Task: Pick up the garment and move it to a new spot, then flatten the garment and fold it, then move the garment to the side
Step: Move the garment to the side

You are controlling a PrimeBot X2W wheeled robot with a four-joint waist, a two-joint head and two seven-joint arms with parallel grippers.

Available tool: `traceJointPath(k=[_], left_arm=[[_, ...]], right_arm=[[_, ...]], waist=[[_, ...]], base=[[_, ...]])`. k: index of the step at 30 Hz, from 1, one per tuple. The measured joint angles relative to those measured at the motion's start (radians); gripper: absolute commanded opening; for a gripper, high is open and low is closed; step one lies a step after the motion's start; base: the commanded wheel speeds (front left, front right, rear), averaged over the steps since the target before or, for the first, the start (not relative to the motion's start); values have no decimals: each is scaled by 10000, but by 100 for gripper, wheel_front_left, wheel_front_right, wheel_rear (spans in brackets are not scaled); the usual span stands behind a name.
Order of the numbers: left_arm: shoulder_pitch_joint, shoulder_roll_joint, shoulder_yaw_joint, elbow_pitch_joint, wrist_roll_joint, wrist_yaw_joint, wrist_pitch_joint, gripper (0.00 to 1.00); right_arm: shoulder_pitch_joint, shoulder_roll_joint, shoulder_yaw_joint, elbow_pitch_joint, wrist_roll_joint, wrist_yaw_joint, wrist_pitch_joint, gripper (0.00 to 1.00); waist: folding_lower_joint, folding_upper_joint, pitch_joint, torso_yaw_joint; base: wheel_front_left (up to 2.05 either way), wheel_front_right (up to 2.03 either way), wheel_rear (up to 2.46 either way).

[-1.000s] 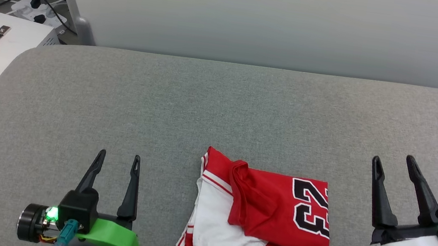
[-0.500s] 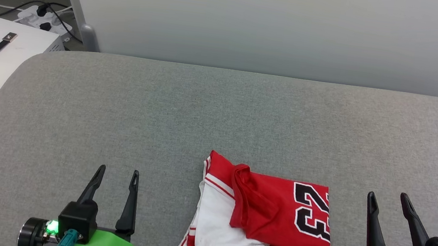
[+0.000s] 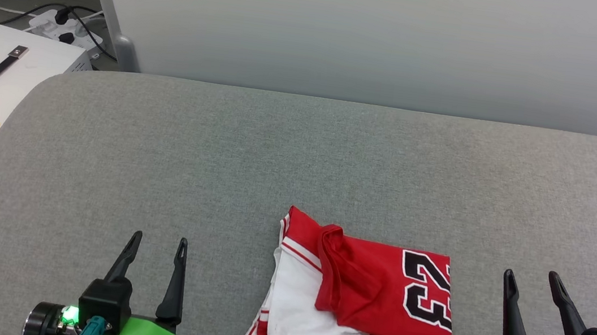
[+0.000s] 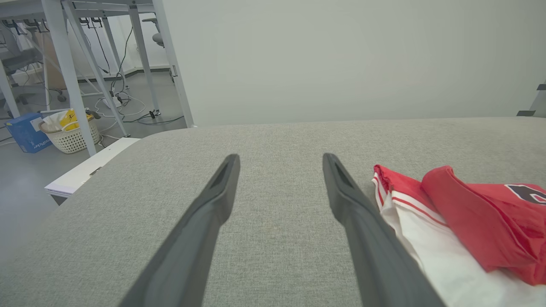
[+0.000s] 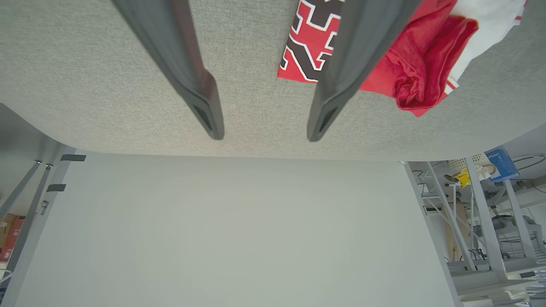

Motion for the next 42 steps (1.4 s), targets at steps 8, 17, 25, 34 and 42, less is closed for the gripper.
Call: traceJointPath(k=[8, 17, 25, 34, 42], left_arm=[[-19, -21, -12, -6, 2, -15, 0, 100], [-247, -44, -75, -33, 6, -86, -2, 100], [-533, -59, -197, -48, 6, -90, -2, 100], [-959, -90, -414, -40, -2, -98, 0, 100], [-1268, -107, -621, -40, -75, -86, 0, 100]], right_arm=[[-1385, -1060, -681, 111, 460, 0, -2, 100], [-3430, -3793, 489, 604, 2853, 0, 3149, 100], [-4072, -4650, 1404, 819, 6328, 0, 7616, 100], [-4039, -4537, 2042, 1630, 7984, 0, 10241, 100], [-4030, -4073, 2612, 2173, 8456, 0, 10399, 100]], waist=[[0, 0, 220, 17], [0, 0, 637, 183], [0, 0, 1083, 378], [0, 0, 1585, 730], [0, 0, 2019, 1121]], base=[[0, 0, 0], [0, 0, 0], [0, 0, 0], [0, 0, 0], [0, 0, 0]])
